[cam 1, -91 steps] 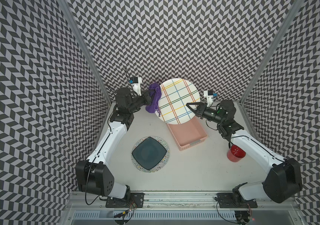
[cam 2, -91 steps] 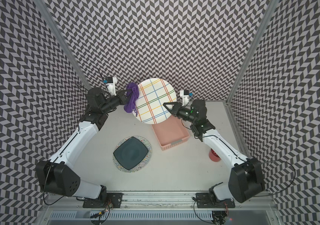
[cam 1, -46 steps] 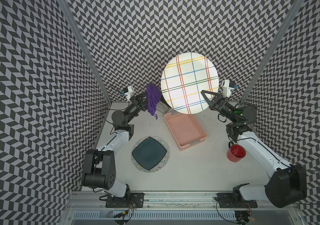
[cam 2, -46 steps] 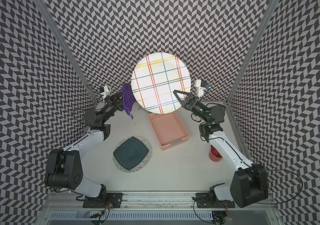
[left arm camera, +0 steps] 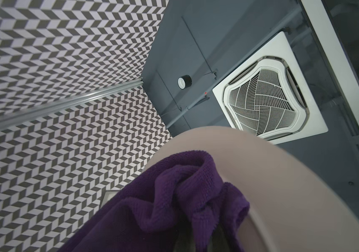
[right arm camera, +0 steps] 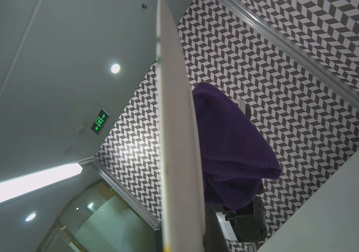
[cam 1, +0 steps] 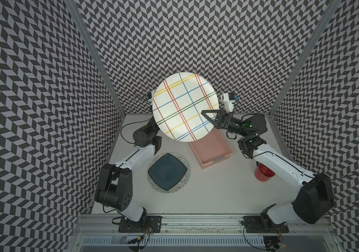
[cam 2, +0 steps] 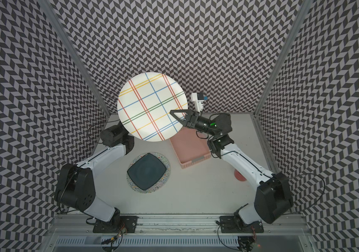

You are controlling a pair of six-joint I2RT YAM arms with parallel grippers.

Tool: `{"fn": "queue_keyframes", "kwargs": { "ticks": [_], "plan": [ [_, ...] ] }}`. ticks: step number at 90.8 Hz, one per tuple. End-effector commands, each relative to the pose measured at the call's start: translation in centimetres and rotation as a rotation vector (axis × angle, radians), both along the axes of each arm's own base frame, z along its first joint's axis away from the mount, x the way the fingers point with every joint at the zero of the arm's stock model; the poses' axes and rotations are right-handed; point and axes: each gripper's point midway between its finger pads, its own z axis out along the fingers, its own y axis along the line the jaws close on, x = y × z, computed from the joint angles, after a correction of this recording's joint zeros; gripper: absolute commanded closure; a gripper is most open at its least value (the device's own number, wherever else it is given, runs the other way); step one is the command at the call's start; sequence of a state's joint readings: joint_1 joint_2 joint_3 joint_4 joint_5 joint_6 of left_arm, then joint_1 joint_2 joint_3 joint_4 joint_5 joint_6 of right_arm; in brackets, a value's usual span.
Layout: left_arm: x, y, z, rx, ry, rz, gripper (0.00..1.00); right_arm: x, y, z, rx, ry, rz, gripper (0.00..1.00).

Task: Wipe the wet plate dry
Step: Wipe the plate with towel.

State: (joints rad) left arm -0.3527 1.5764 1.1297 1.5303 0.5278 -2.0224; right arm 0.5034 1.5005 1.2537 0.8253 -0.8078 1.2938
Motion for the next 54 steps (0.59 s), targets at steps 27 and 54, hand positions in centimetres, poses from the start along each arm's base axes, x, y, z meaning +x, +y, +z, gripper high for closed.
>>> {"fn": "queue_keyframes", "kwargs": {
  "ticks": [27, 54],
  "plan": [
    [-5.8, 0.2, 6.5, -0.079, -0.212, -0.038, 1.0, 3.2, -6.2, 5.0, 0.085, -0.104, -0.166, 1.0],
    [-5.4, 0.1, 8.3, -0.098, -0.257, -0.013, 1.0, -3.2, -1.8, 1.3, 0.026, -0.118, -0.014, 1.0]
  ]
}}
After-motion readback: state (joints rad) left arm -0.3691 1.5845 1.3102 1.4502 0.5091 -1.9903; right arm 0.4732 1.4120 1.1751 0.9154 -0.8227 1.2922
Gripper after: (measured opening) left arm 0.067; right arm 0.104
